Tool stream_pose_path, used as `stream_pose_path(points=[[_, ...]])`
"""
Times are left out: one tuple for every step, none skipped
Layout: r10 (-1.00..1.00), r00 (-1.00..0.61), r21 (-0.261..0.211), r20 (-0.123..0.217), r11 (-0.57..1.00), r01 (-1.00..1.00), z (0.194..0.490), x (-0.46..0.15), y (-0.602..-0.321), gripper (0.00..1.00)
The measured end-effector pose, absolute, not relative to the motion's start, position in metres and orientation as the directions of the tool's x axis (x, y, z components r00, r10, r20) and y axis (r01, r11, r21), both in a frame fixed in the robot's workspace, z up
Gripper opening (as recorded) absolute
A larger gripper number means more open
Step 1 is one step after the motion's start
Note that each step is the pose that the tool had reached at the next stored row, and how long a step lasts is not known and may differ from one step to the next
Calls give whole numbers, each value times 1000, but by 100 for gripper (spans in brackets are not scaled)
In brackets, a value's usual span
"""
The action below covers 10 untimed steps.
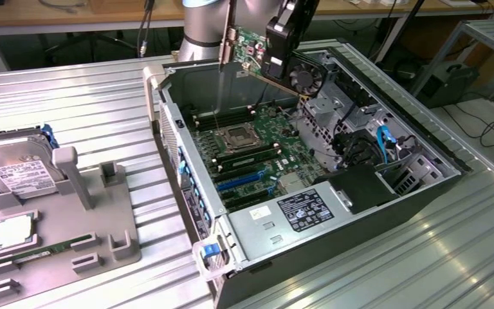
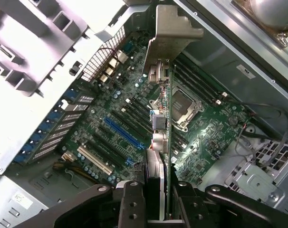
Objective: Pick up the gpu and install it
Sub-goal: 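Insert the gpu into the slot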
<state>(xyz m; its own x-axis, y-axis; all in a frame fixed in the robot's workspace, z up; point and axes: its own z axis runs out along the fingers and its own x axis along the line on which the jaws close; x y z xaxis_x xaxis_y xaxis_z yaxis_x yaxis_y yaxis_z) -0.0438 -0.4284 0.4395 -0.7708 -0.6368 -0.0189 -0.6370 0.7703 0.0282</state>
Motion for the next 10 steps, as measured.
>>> stream_pose_path(points=[[-643, -766, 28, -19, 765, -643, 440, -44, -428, 27], [-649, -760, 28, -19, 760, -650, 440, -44, -428, 27], [-655, -755, 28, -19, 755, -656, 440, -44, -428, 27], [-662, -749, 28, -19, 749, -662, 440, -44, -428, 27], [-666, -746, 28, -19, 745, -666, 440, -44, -428, 27], [-674, -738, 28, -19, 738, -675, 440, -44, -428, 27], [-681, -732, 28, -19, 732, -681, 440, -44, -428, 27], [-691, -723, 28, -19, 722, -691, 440, -44, -428, 27], [-696, -717, 28, -19, 717, -697, 440, -44, -428, 27], [-703, -711, 28, -19, 710, -704, 439, -44, -428, 27]])
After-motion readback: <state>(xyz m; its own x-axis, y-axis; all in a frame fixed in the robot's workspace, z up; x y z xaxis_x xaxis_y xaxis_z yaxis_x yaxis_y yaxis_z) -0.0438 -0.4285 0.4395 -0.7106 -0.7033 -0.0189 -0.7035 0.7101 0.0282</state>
